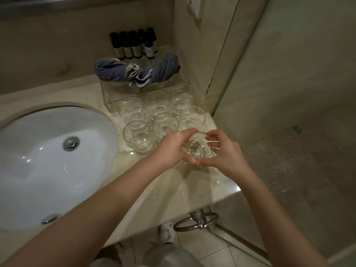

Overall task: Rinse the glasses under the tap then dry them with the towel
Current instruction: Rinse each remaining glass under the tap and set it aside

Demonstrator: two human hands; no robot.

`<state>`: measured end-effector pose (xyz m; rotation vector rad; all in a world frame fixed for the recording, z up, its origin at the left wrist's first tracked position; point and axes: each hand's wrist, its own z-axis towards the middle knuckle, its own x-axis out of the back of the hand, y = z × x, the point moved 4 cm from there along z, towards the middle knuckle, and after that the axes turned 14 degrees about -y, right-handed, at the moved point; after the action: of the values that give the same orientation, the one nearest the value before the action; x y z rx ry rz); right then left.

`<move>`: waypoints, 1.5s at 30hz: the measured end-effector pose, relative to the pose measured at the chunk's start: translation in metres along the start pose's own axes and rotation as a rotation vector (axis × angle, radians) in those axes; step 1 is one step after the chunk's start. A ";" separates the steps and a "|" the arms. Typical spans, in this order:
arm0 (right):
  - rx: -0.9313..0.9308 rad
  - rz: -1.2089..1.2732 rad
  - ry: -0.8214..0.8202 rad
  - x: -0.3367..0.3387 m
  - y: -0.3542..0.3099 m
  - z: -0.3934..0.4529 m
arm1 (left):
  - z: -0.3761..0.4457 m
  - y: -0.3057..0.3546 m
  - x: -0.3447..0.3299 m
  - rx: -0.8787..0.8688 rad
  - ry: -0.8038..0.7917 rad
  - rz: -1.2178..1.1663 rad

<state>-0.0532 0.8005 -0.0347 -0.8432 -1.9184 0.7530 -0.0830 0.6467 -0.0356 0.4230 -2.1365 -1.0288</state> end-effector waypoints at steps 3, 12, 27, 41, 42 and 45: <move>-0.005 0.003 -0.009 0.003 0.002 -0.002 | 0.003 -0.001 -0.004 0.024 0.003 -0.019; 0.006 -0.004 -0.068 0.008 0.003 0.000 | 0.000 -0.004 -0.009 0.044 0.022 0.015; 0.200 -0.820 -0.386 -0.062 -0.136 0.004 | -0.107 -0.032 0.075 0.314 -0.177 0.387; 0.489 -0.920 -0.653 -0.369 -0.342 0.005 | -0.404 -0.247 0.220 0.604 0.092 0.172; 0.499 -0.900 -0.677 -0.395 -0.359 0.003 | -0.430 -0.264 0.230 0.620 0.103 0.169; 0.523 -0.859 -0.718 -0.464 -0.404 -0.001 | -0.497 -0.311 0.258 0.669 0.125 0.155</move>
<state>0.0202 0.1964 0.0552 0.6479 -2.2269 0.9892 0.0946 0.0377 0.0531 0.5995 -2.3144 -0.1707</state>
